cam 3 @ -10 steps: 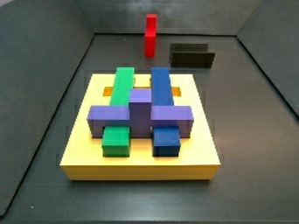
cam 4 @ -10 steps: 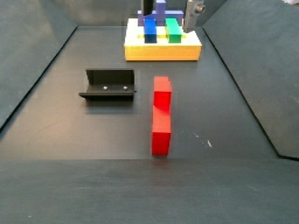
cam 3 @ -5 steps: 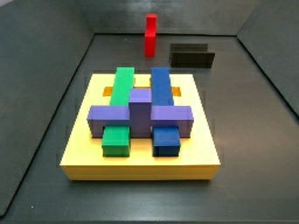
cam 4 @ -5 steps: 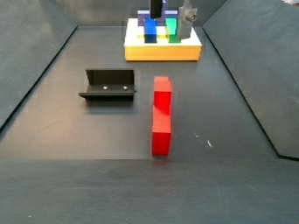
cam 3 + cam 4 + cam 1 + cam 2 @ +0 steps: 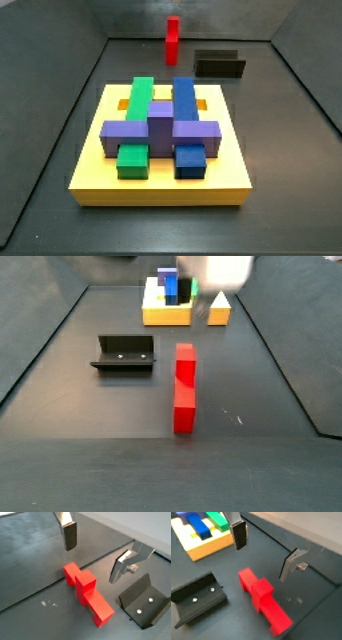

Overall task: Pick up the red object. Move up. Move to above the board. Insert the red object.
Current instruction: Pick up the red object.

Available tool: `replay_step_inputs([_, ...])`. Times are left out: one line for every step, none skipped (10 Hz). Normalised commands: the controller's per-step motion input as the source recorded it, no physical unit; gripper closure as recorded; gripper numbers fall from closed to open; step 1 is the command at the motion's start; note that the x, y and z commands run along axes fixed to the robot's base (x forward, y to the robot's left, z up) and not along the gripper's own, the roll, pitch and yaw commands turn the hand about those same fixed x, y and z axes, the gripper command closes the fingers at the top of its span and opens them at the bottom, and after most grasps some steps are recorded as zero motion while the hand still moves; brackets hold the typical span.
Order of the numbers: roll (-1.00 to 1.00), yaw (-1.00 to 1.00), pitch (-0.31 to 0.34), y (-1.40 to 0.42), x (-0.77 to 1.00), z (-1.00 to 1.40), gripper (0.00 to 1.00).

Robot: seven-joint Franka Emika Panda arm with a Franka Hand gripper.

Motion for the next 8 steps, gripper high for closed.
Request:
replay_step_inputs([-0.01, -0.69, 0.021, 0.29, 0.38, -0.75, 0.0])
replay_step_inputs([-0.04, -0.65, 0.063, 0.28, 0.37, -0.6, 0.0])
replay_step_inputs([-0.06, -0.49, 0.08, 0.27, 0.28, -0.51, 0.0])
replay_step_inputs([-0.03, -0.24, 0.01, 0.01, 0.0, -0.39, 0.0])
replay_step_inputs([-0.02, -0.24, 0.034, -0.09, 0.0, -0.18, 0.0])
replay_step_inputs([-0.03, -0.22, 0.001, -0.18, 0.0, -0.25, 0.0])
replay_step_inputs([-0.02, -0.22, 0.0, -0.17, 0.0, -0.29, 0.0])
replay_step_inputs([-0.01, -0.22, 0.0, -0.13, 0.0, -0.29, 0.0])
